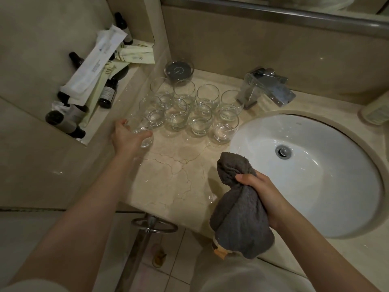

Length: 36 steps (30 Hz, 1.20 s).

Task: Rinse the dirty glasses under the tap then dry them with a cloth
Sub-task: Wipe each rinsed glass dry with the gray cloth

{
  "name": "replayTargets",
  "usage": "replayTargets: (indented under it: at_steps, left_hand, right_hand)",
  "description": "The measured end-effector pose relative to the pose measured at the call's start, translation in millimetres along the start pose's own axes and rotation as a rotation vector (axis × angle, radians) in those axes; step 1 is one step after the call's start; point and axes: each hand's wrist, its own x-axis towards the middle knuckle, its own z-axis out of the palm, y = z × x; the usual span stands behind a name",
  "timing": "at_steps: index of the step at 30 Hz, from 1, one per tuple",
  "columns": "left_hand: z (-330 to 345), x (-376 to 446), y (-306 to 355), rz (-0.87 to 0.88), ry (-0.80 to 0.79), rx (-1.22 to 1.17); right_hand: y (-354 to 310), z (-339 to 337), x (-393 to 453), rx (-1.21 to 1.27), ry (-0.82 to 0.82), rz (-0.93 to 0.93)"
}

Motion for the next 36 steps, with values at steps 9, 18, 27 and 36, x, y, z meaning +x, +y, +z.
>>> replayTargets:
  at_steps: [9,18,27,36]
  left_hand:
    - [3.9,-1.8,5.2,-0.013,0.009,-0.013]
    - [4.2,-1.8,1.3,-0.011,-0.007,0.029]
    - [-1.0,-10.0,-5.5,-0.020,0.014,-0.028]
    - [4.3,-81.3,15.0,0.484,-0.094,0.230]
  right_hand:
    - [2.0,2.8,-0.7,-0.008,-0.012,0.015]
    - [2.1,2.9,-3.0,-0.022,-0.009,0.001]
    - [-1.3,1.6,-12.7,-0.142,-0.002,-0.069]
    - [-10.3,-30.5,-35.7,-0.125,0.146,-0.129]
